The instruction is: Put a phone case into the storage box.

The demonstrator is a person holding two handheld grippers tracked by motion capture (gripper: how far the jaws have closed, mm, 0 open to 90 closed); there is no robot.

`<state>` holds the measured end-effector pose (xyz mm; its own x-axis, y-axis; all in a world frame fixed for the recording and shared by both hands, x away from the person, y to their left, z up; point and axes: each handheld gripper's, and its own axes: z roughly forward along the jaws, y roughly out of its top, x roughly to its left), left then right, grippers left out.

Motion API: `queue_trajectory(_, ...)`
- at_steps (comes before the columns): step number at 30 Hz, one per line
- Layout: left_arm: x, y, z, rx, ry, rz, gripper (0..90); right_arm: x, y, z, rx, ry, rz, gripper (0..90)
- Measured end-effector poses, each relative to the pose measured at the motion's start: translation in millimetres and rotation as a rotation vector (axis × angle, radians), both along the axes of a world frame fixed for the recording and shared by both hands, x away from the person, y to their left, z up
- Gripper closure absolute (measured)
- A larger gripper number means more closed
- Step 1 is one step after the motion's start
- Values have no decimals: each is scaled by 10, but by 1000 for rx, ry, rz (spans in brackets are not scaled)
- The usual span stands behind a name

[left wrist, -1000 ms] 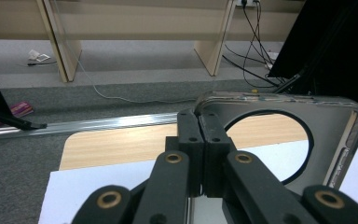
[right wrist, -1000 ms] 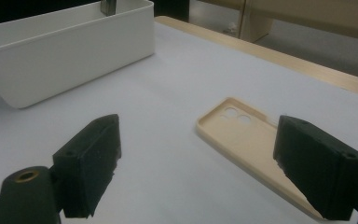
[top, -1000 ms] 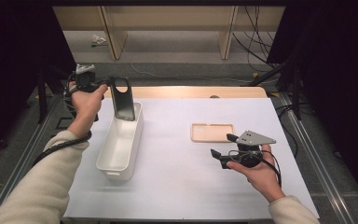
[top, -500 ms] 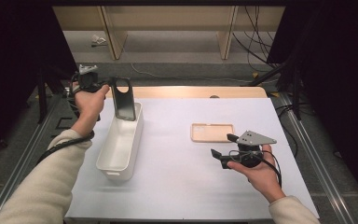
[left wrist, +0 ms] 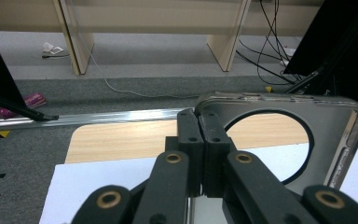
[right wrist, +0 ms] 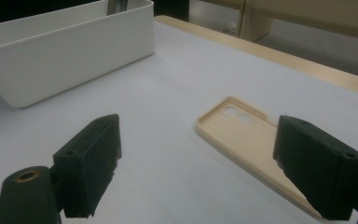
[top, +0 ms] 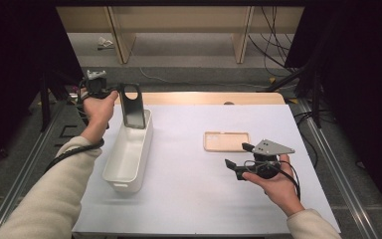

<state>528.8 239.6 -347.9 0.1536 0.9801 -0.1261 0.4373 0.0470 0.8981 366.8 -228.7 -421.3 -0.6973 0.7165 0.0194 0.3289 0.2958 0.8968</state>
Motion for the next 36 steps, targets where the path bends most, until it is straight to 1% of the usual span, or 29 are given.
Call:
queue_trajectory(8, 27, -26, -50, 6, 11, 21, 885, 0, 1, -1, -1, -1, 0, 161)
queue_trajectory(20, 50, -39, -108, 18, 24, 19, 883, 3, 5, -9, 0, 2, 4, 162)
queue_trajectory(36, 71, -34, -188, 12, 43, 26, 882, 3, 10, -11, 3, 1, 7, 161)
